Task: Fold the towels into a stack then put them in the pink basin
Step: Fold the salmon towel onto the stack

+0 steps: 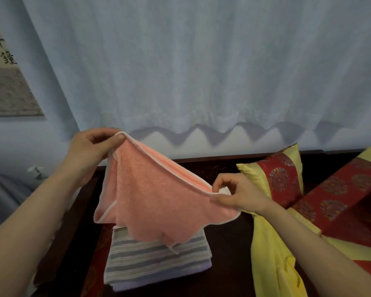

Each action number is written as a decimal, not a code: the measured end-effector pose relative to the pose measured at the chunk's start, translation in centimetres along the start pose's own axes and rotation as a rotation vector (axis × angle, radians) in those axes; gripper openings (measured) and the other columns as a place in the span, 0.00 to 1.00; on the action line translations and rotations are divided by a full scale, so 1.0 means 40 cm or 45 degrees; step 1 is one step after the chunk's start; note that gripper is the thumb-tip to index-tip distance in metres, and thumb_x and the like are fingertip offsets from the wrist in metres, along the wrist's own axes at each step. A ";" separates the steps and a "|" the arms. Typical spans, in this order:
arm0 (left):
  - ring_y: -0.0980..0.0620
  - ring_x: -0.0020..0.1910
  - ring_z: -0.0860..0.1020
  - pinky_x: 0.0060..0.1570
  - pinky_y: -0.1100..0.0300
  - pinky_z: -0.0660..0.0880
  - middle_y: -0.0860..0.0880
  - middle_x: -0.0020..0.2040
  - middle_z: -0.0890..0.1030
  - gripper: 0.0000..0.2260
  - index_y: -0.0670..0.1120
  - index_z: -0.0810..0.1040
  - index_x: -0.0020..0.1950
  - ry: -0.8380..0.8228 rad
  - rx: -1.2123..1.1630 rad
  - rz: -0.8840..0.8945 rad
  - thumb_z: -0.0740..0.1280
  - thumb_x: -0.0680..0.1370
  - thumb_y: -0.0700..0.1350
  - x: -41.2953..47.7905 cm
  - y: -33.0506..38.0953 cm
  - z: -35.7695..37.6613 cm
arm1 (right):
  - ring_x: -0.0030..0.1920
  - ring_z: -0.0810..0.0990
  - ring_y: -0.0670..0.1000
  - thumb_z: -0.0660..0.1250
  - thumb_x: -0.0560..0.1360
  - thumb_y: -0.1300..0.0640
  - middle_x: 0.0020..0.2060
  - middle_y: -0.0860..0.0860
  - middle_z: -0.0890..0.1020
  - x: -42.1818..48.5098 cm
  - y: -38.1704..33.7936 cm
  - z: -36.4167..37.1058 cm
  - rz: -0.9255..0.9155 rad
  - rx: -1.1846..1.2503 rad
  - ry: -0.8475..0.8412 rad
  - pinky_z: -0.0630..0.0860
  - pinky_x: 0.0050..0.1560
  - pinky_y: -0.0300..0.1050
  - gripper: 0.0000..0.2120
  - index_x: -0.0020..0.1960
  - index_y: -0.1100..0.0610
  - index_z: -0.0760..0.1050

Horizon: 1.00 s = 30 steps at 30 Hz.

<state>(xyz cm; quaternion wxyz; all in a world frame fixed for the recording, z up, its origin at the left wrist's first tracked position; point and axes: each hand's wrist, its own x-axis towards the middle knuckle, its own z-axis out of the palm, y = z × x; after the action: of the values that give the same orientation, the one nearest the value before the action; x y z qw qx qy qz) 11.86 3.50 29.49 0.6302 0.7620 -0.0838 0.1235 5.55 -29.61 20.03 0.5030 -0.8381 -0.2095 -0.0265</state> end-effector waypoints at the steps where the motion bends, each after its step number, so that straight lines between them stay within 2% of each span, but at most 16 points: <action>1: 0.61 0.39 0.81 0.42 0.64 0.80 0.57 0.37 0.85 0.03 0.49 0.83 0.43 0.008 -0.005 0.001 0.71 0.73 0.42 0.000 0.000 0.000 | 0.40 0.80 0.46 0.75 0.67 0.66 0.37 0.49 0.82 0.000 0.001 0.003 0.022 0.012 -0.034 0.76 0.45 0.41 0.06 0.40 0.57 0.80; 3: 0.60 0.40 0.81 0.45 0.61 0.79 0.56 0.37 0.85 0.04 0.51 0.84 0.40 0.029 -0.002 0.011 0.71 0.73 0.43 0.004 0.003 0.000 | 0.41 0.80 0.50 0.77 0.67 0.63 0.39 0.52 0.83 0.000 0.002 0.006 0.073 0.078 -0.087 0.77 0.47 0.45 0.05 0.40 0.58 0.82; 5: 0.62 0.37 0.80 0.41 0.65 0.79 0.58 0.35 0.84 0.07 0.54 0.84 0.37 0.053 0.027 0.036 0.71 0.73 0.44 0.009 0.009 -0.001 | 0.44 0.79 0.51 0.78 0.65 0.62 0.41 0.53 0.82 -0.003 -0.006 0.001 0.127 0.160 -0.113 0.76 0.49 0.44 0.06 0.39 0.60 0.84; 7: 0.63 0.36 0.80 0.37 0.69 0.78 0.58 0.34 0.84 0.07 0.53 0.84 0.37 0.050 0.040 0.080 0.71 0.73 0.43 0.013 0.015 -0.004 | 0.44 0.78 0.49 0.80 0.63 0.62 0.40 0.50 0.80 -0.005 -0.013 -0.006 0.177 0.212 -0.159 0.75 0.48 0.42 0.07 0.39 0.60 0.84; 10: 0.64 0.38 0.80 0.40 0.71 0.78 0.59 0.35 0.83 0.05 0.51 0.82 0.41 0.019 0.052 0.138 0.70 0.74 0.42 0.010 0.020 -0.004 | 0.41 0.77 0.44 0.81 0.61 0.60 0.37 0.45 0.79 0.001 -0.025 -0.012 0.203 0.106 -0.189 0.72 0.46 0.35 0.08 0.38 0.58 0.85; 13: 0.64 0.38 0.79 0.39 0.71 0.77 0.61 0.34 0.83 0.04 0.53 0.82 0.41 0.046 0.085 0.151 0.70 0.74 0.43 0.016 0.016 -0.009 | 0.39 0.78 0.42 0.79 0.64 0.61 0.35 0.43 0.81 0.015 -0.038 -0.028 0.175 0.074 -0.037 0.71 0.44 0.34 0.05 0.38 0.57 0.84; 15: 0.62 0.40 0.79 0.40 0.66 0.78 0.60 0.35 0.83 0.05 0.54 0.82 0.40 0.113 0.044 0.129 0.70 0.74 0.45 0.028 0.009 -0.023 | 0.39 0.79 0.42 0.75 0.69 0.61 0.36 0.45 0.83 0.029 -0.046 -0.050 0.127 0.122 0.097 0.73 0.43 0.36 0.02 0.39 0.55 0.83; 18: 0.61 0.40 0.79 0.37 0.65 0.78 0.58 0.34 0.82 0.06 0.53 0.81 0.39 0.143 -0.021 0.091 0.69 0.75 0.45 0.038 -0.004 -0.036 | 0.37 0.77 0.44 0.72 0.73 0.56 0.36 0.46 0.83 0.058 -0.054 -0.073 0.081 0.118 0.252 0.73 0.40 0.39 0.05 0.38 0.48 0.81; 21: 0.62 0.36 0.78 0.35 0.67 0.79 0.58 0.32 0.81 0.08 0.54 0.82 0.37 0.136 0.000 0.107 0.69 0.75 0.44 0.038 -0.022 -0.032 | 0.33 0.74 0.51 0.68 0.74 0.52 0.34 0.52 0.79 0.083 -0.051 -0.070 0.051 0.102 0.310 0.70 0.36 0.45 0.04 0.41 0.50 0.78; 23: 0.63 0.34 0.78 0.35 0.67 0.79 0.58 0.32 0.82 0.09 0.55 0.83 0.36 0.168 -0.006 0.118 0.71 0.74 0.43 0.043 -0.033 -0.035 | 0.30 0.72 0.50 0.68 0.75 0.54 0.29 0.51 0.77 0.091 -0.036 -0.070 0.070 0.174 0.284 0.69 0.32 0.45 0.03 0.47 0.52 0.75; 24: 0.62 0.35 0.78 0.36 0.68 0.80 0.58 0.33 0.82 0.09 0.56 0.83 0.36 0.189 -0.007 0.121 0.71 0.74 0.43 0.047 -0.037 -0.039 | 0.30 0.74 0.50 0.67 0.76 0.57 0.29 0.50 0.77 0.094 -0.022 -0.074 0.096 0.198 0.239 0.70 0.33 0.45 0.06 0.52 0.52 0.74; 25: 0.62 0.36 0.78 0.37 0.68 0.79 0.56 0.35 0.83 0.09 0.56 0.83 0.38 0.198 -0.002 0.130 0.72 0.73 0.42 0.052 -0.043 -0.047 | 0.33 0.76 0.50 0.67 0.77 0.59 0.31 0.49 0.79 0.098 -0.009 -0.078 0.125 0.178 0.173 0.72 0.36 0.44 0.10 0.57 0.52 0.72; 27: 0.61 0.39 0.78 0.40 0.70 0.79 0.52 0.40 0.81 0.09 0.56 0.82 0.46 0.137 0.095 0.159 0.71 0.73 0.42 0.063 -0.051 -0.065 | 0.37 0.78 0.47 0.66 0.77 0.60 0.35 0.47 0.79 0.112 0.013 -0.089 0.146 -0.076 0.076 0.73 0.43 0.43 0.16 0.63 0.53 0.68; 29: 0.64 0.39 0.78 0.45 0.69 0.78 0.54 0.42 0.80 0.10 0.54 0.79 0.53 -0.002 0.364 0.155 0.71 0.74 0.43 0.082 -0.058 -0.089 | 0.38 0.76 0.45 0.64 0.79 0.59 0.36 0.44 0.77 0.139 0.021 -0.085 0.070 -0.442 0.095 0.70 0.44 0.42 0.11 0.60 0.53 0.71; 30: 0.66 0.39 0.78 0.47 0.67 0.76 0.57 0.42 0.79 0.09 0.54 0.79 0.54 -0.087 0.523 0.160 0.70 0.74 0.44 0.092 -0.058 -0.098 | 0.37 0.75 0.45 0.63 0.79 0.58 0.35 0.43 0.76 0.156 0.018 -0.080 0.003 -0.552 0.183 0.68 0.42 0.43 0.06 0.56 0.54 0.73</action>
<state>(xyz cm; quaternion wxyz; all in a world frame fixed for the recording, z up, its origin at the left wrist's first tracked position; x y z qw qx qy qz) 15.70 7.89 29.09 0.4496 0.8714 -0.1255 0.1511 12.01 -30.60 22.60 0.3247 -0.9228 -0.1617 -0.1299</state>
